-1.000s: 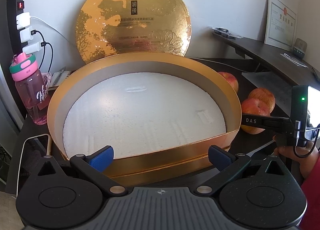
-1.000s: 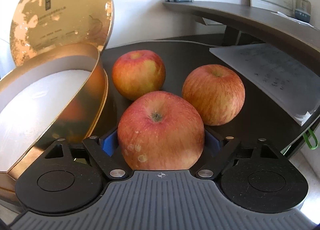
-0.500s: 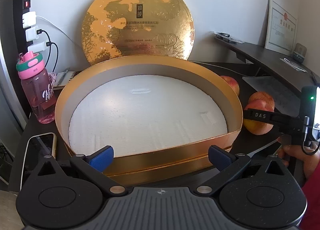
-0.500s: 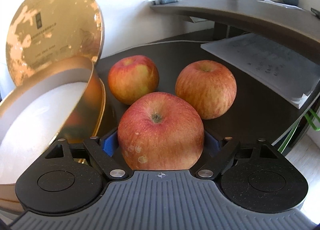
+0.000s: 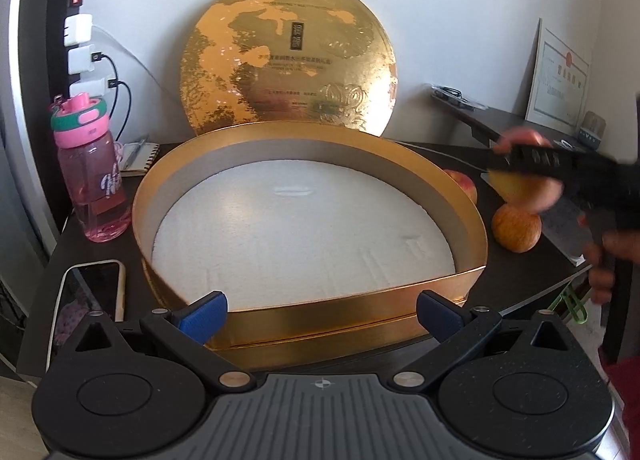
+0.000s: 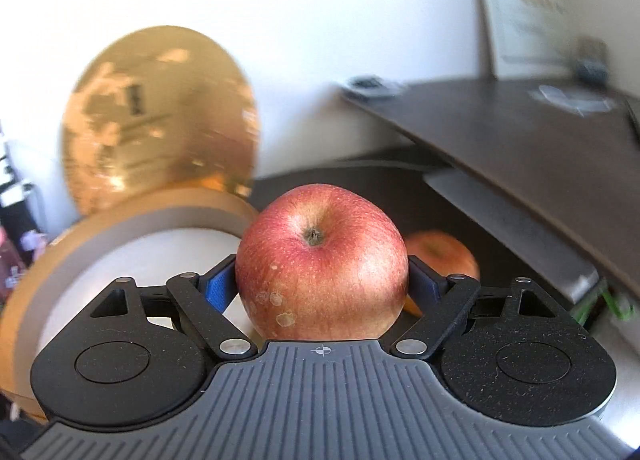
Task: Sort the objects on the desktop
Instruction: 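Lift the red apple with the right tool and carry it over the box, then lower the apple onto the white foam and open the right tool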
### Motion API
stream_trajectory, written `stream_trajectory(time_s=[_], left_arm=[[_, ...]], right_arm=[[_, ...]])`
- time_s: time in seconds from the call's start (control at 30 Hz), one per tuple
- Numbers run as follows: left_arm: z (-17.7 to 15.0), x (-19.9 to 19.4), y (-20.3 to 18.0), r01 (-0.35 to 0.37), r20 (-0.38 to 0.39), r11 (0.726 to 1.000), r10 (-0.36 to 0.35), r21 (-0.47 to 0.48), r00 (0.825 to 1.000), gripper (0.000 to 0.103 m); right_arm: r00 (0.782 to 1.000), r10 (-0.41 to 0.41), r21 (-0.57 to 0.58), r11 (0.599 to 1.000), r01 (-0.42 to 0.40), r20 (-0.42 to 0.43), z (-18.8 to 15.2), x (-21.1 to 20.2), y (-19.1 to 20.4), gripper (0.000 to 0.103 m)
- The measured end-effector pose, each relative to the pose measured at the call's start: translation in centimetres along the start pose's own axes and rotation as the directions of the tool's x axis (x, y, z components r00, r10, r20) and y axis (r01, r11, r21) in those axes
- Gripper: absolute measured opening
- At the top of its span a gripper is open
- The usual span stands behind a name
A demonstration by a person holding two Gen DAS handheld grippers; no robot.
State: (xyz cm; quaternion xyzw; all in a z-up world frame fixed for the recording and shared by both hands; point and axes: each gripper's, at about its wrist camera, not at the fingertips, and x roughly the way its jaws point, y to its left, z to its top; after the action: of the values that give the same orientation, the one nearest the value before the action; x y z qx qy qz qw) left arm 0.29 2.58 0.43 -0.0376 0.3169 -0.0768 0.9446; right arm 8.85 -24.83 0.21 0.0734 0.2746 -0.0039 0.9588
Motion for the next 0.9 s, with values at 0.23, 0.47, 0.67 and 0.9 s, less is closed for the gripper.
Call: stream_trajectory(time_s=[0.23, 0.47, 0.67, 0.9], left_arm=[[-0.4, -0.6, 2.7, -0.012, 0.006, 1.0, 0.012, -0.027, 1.0, 0.102], [-0.5, -0.6, 4.7, -0.016, 0.015, 0.999, 0.017, -0.033, 1.0, 0.102], [-0.6, -0.2, 5.7, -0.007, 0.018, 1.0, 0.008, -0.021, 1.0, 0.102], [-0.8, 0.3, 6.6, 0.001, 0.008, 1.0, -0.001, -0.024, 1.0, 0.102]], right_arm=[[0.99, 0.143, -0.113, 0.983, -0.144, -0.013, 2.2, 1.0, 7.9, 0.086], [0.963, 0.235, -0.164, 0.953, -0.254, -0.129, 2.1, 5.3, 15.2, 0.086], [0.937, 0.235, -0.2, 0.936, -0.29, -0.257, 1.4, 10.0, 19.3, 0.086], [0.899, 0.213, -0.257, 0.91, -0.325, -0.383, 0.0, 13.8, 22.5, 0.086]])
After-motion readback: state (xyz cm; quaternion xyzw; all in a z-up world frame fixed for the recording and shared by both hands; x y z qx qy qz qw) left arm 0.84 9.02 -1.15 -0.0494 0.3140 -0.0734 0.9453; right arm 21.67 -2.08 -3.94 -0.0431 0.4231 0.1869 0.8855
